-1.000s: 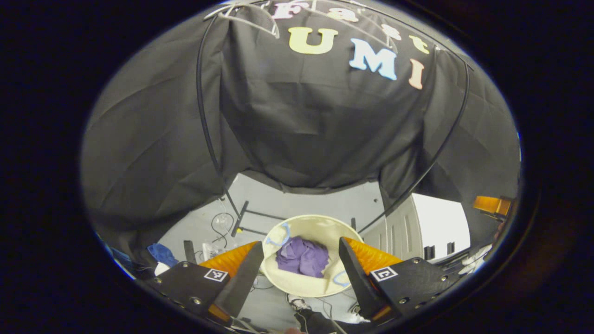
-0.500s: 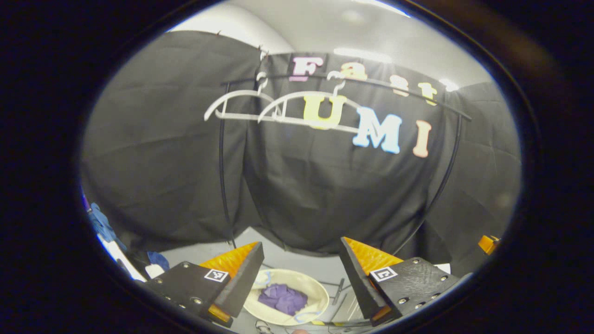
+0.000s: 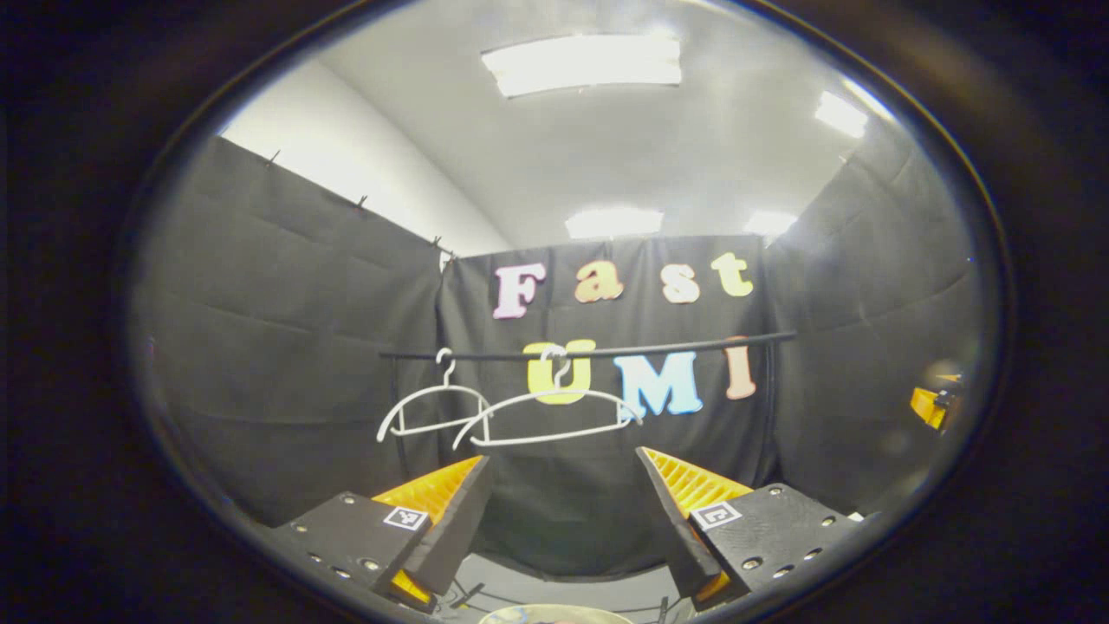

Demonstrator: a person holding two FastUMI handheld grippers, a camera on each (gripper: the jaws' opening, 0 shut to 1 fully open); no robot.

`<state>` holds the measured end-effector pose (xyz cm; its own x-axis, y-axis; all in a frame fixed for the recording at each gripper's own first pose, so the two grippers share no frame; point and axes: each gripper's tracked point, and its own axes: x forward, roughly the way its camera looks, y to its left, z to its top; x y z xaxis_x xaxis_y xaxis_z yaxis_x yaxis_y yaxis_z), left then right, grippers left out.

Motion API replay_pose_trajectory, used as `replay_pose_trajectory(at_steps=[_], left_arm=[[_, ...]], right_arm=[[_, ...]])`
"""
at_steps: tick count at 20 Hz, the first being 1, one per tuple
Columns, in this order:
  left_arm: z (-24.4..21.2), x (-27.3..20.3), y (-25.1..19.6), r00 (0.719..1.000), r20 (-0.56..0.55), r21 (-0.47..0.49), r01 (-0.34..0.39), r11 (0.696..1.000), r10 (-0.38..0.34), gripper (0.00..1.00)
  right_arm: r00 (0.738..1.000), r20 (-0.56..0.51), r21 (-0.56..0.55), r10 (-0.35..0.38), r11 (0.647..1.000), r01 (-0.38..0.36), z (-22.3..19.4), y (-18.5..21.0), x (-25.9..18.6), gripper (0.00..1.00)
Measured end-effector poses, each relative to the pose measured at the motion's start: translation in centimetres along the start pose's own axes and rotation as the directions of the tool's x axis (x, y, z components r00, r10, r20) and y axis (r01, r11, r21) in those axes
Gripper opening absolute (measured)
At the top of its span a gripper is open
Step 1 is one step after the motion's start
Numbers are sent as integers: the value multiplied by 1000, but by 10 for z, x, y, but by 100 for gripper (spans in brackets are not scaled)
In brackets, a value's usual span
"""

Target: Grasp the clothes on the hanger with both hands and then place them into the laundry hamper below.

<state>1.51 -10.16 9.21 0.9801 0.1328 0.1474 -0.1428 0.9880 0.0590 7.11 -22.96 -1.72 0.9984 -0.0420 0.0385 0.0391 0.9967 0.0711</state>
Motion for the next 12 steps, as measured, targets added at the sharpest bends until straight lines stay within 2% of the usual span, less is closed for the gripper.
replay_pose_trajectory(at_steps=[1,2,3,4,5,6,7,9,10,12], left_arm=[[8,-7,-7,1000,6,-13,22,1000,-22,98],[7,-12,-11,999,-7,-33,43,999,-43,98],[-6,-26,-20,998,-31,-50,59,997,-60,98],[-17,-31,-20,996,-57,-60,69,996,-72,98],[-27,-33,-15,994,-73,-64,72,995,-77,98],[-34,-34,-10,993,-82,-68,74,995,-80,98],[-41,-33,0,993,-90,-77,75,994,-82,98],[-53,-34,19,991,-108,-97,73,993,-83,98],[-56,-32,28,991,-102,-99,71,993,-82,98],[-59,-30,48,995,-81,-99,57,993,-65,98]], right_arm=[[1000,19,2,-19,1000,19,5,2,-1,91],[999,33,-5,-39,999,39,8,5,-3,95],[998,40,-19,-54,998,55,9,3,-6,95],[997,44,-37,-65,997,67,9,5,-7,91],[997,42,-54,-70,996,72,9,8,-10,95],[997,41,-69,-67,995,70,8,13,-11,91],[997,36,-81,-61,995,64,6,17,-12,95],[999,23,-96,-36,995,38,-2,46,-24,95],[999,25,-97,-25,995,27,-2,63,-26,92],[999,49,-80,-24,996,28,5,83,-22,95]])
